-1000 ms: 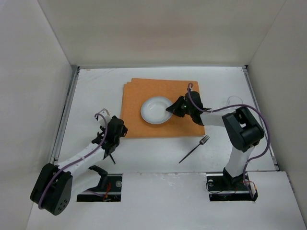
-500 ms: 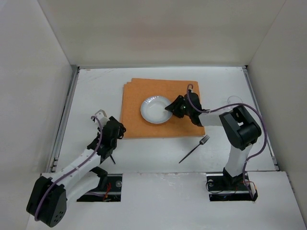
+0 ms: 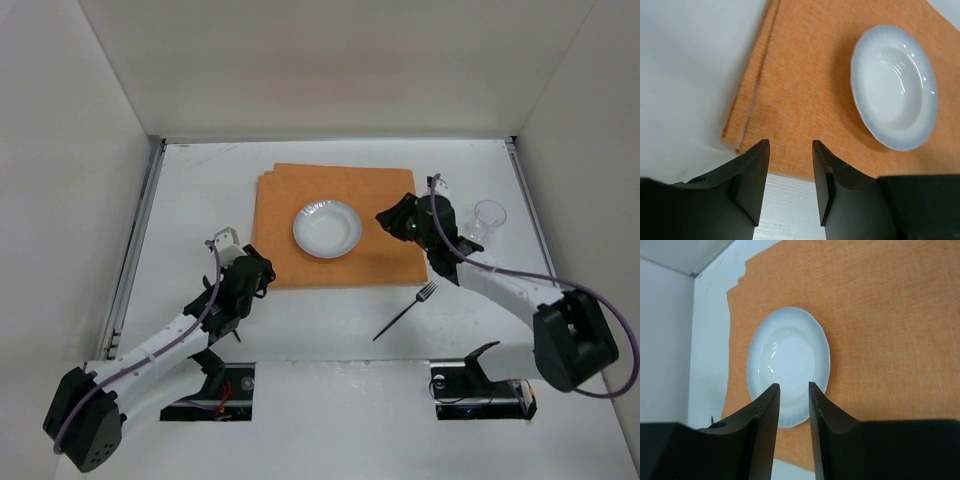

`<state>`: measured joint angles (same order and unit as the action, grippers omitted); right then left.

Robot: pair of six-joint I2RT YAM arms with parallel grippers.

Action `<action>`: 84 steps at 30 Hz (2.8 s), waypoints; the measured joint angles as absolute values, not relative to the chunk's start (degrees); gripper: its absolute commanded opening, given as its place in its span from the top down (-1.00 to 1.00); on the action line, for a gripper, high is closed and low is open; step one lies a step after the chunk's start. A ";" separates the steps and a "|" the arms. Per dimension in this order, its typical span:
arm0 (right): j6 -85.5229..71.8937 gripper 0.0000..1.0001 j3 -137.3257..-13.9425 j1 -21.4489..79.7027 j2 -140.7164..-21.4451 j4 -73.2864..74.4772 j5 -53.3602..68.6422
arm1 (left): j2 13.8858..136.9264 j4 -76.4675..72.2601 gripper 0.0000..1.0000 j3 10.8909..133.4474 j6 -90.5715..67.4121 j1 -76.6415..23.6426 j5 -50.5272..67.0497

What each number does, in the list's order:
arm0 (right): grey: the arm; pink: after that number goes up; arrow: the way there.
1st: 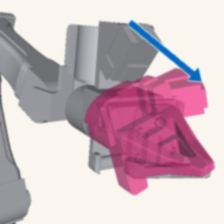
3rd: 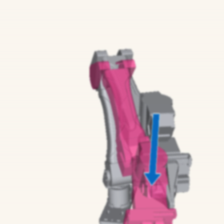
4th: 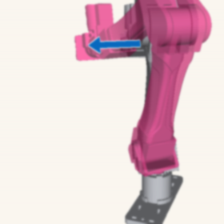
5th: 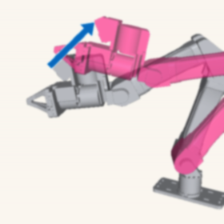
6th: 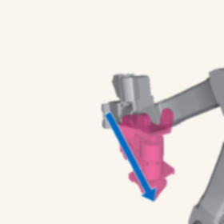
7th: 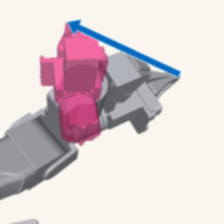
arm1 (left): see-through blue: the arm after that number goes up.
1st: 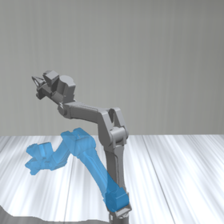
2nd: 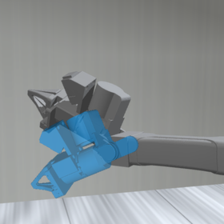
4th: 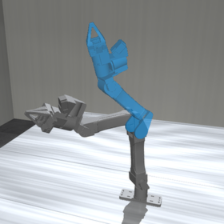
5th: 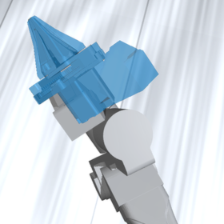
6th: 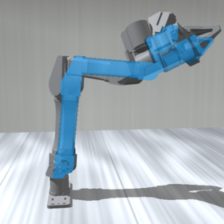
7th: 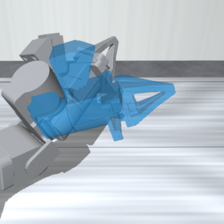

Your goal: Set the dinner table for one person

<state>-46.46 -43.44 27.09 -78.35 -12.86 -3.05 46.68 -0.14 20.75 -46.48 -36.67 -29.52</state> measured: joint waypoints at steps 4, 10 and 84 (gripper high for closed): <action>-43.59 0.76 -42.37 26.15 -69.10 -4.78 -6.92 | 48.53 -1.52 0.27 22.31 -45.58 -42.59 -30.48; -39.35 0.45 -45.12 14.50 -61.23 6.79 -15.88 | 58.04 -9.21 0.22 25.34 -42.13 -55.48 -31.20; -25.47 0.69 -99.02 18.50 -119.02 27.51 -20.56 | 71.64 -52.93 0.03 14.70 -33.82 -56.53 -27.99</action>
<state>-25.47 -99.02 18.50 -119.02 27.51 -20.56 71.64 -52.93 14.70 -33.82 -56.53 -27.99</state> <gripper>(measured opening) 0.131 0.484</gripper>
